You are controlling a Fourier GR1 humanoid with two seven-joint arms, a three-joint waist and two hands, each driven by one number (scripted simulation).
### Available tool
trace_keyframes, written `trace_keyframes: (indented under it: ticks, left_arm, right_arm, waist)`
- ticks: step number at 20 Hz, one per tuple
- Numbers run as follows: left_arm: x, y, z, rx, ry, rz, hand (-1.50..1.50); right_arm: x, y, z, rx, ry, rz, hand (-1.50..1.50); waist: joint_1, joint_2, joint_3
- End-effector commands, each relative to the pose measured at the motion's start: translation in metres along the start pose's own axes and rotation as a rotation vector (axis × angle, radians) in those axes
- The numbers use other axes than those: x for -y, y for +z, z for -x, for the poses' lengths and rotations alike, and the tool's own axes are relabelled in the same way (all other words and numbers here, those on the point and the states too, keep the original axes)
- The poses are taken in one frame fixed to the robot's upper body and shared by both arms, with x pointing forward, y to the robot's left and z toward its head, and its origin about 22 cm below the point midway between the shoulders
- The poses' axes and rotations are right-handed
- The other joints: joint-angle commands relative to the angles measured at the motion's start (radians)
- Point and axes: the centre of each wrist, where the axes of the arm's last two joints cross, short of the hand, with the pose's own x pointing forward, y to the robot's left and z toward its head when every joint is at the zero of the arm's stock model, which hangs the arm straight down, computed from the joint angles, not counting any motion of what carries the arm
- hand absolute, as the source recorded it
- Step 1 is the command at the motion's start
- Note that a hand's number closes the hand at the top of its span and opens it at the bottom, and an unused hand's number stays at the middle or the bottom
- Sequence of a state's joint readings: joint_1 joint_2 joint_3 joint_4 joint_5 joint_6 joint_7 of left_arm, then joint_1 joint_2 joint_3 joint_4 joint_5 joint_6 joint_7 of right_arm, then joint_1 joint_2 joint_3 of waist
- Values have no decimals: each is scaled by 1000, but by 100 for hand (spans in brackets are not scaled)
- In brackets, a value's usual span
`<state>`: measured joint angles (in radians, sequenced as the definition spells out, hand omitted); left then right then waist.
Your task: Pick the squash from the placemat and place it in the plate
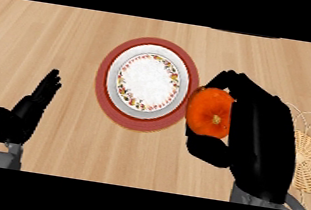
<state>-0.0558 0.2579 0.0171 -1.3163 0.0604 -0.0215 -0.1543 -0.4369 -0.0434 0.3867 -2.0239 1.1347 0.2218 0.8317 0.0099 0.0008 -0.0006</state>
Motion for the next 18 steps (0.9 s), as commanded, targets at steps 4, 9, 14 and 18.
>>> trace_keyframes:
  ticks: [4, 9, 14, 18]
  left_arm:
    - [2, -11, -4, 8, -6, -3, 0]
    - [9, -2, -11, 6, -1, 24, 0]
    - [17, -21, -9, 19, 13, 12, 0]
    - [18, -19, -19, 19, -13, 39, 0]
  right_arm:
    - [-65, -36, -33, 22, -41, -72, 150]
    - [-99, -63, -48, 20, -63, -74, 150]
    - [-132, -88, -47, -18, -66, -95, 150]
    - [-140, -77, -52, -172, -254, 2, -150]
  waist:
    - [6, 3, 0]
    - [18, 3, 1]
    - [17, 7, 0]
    - [37, 8, 1]
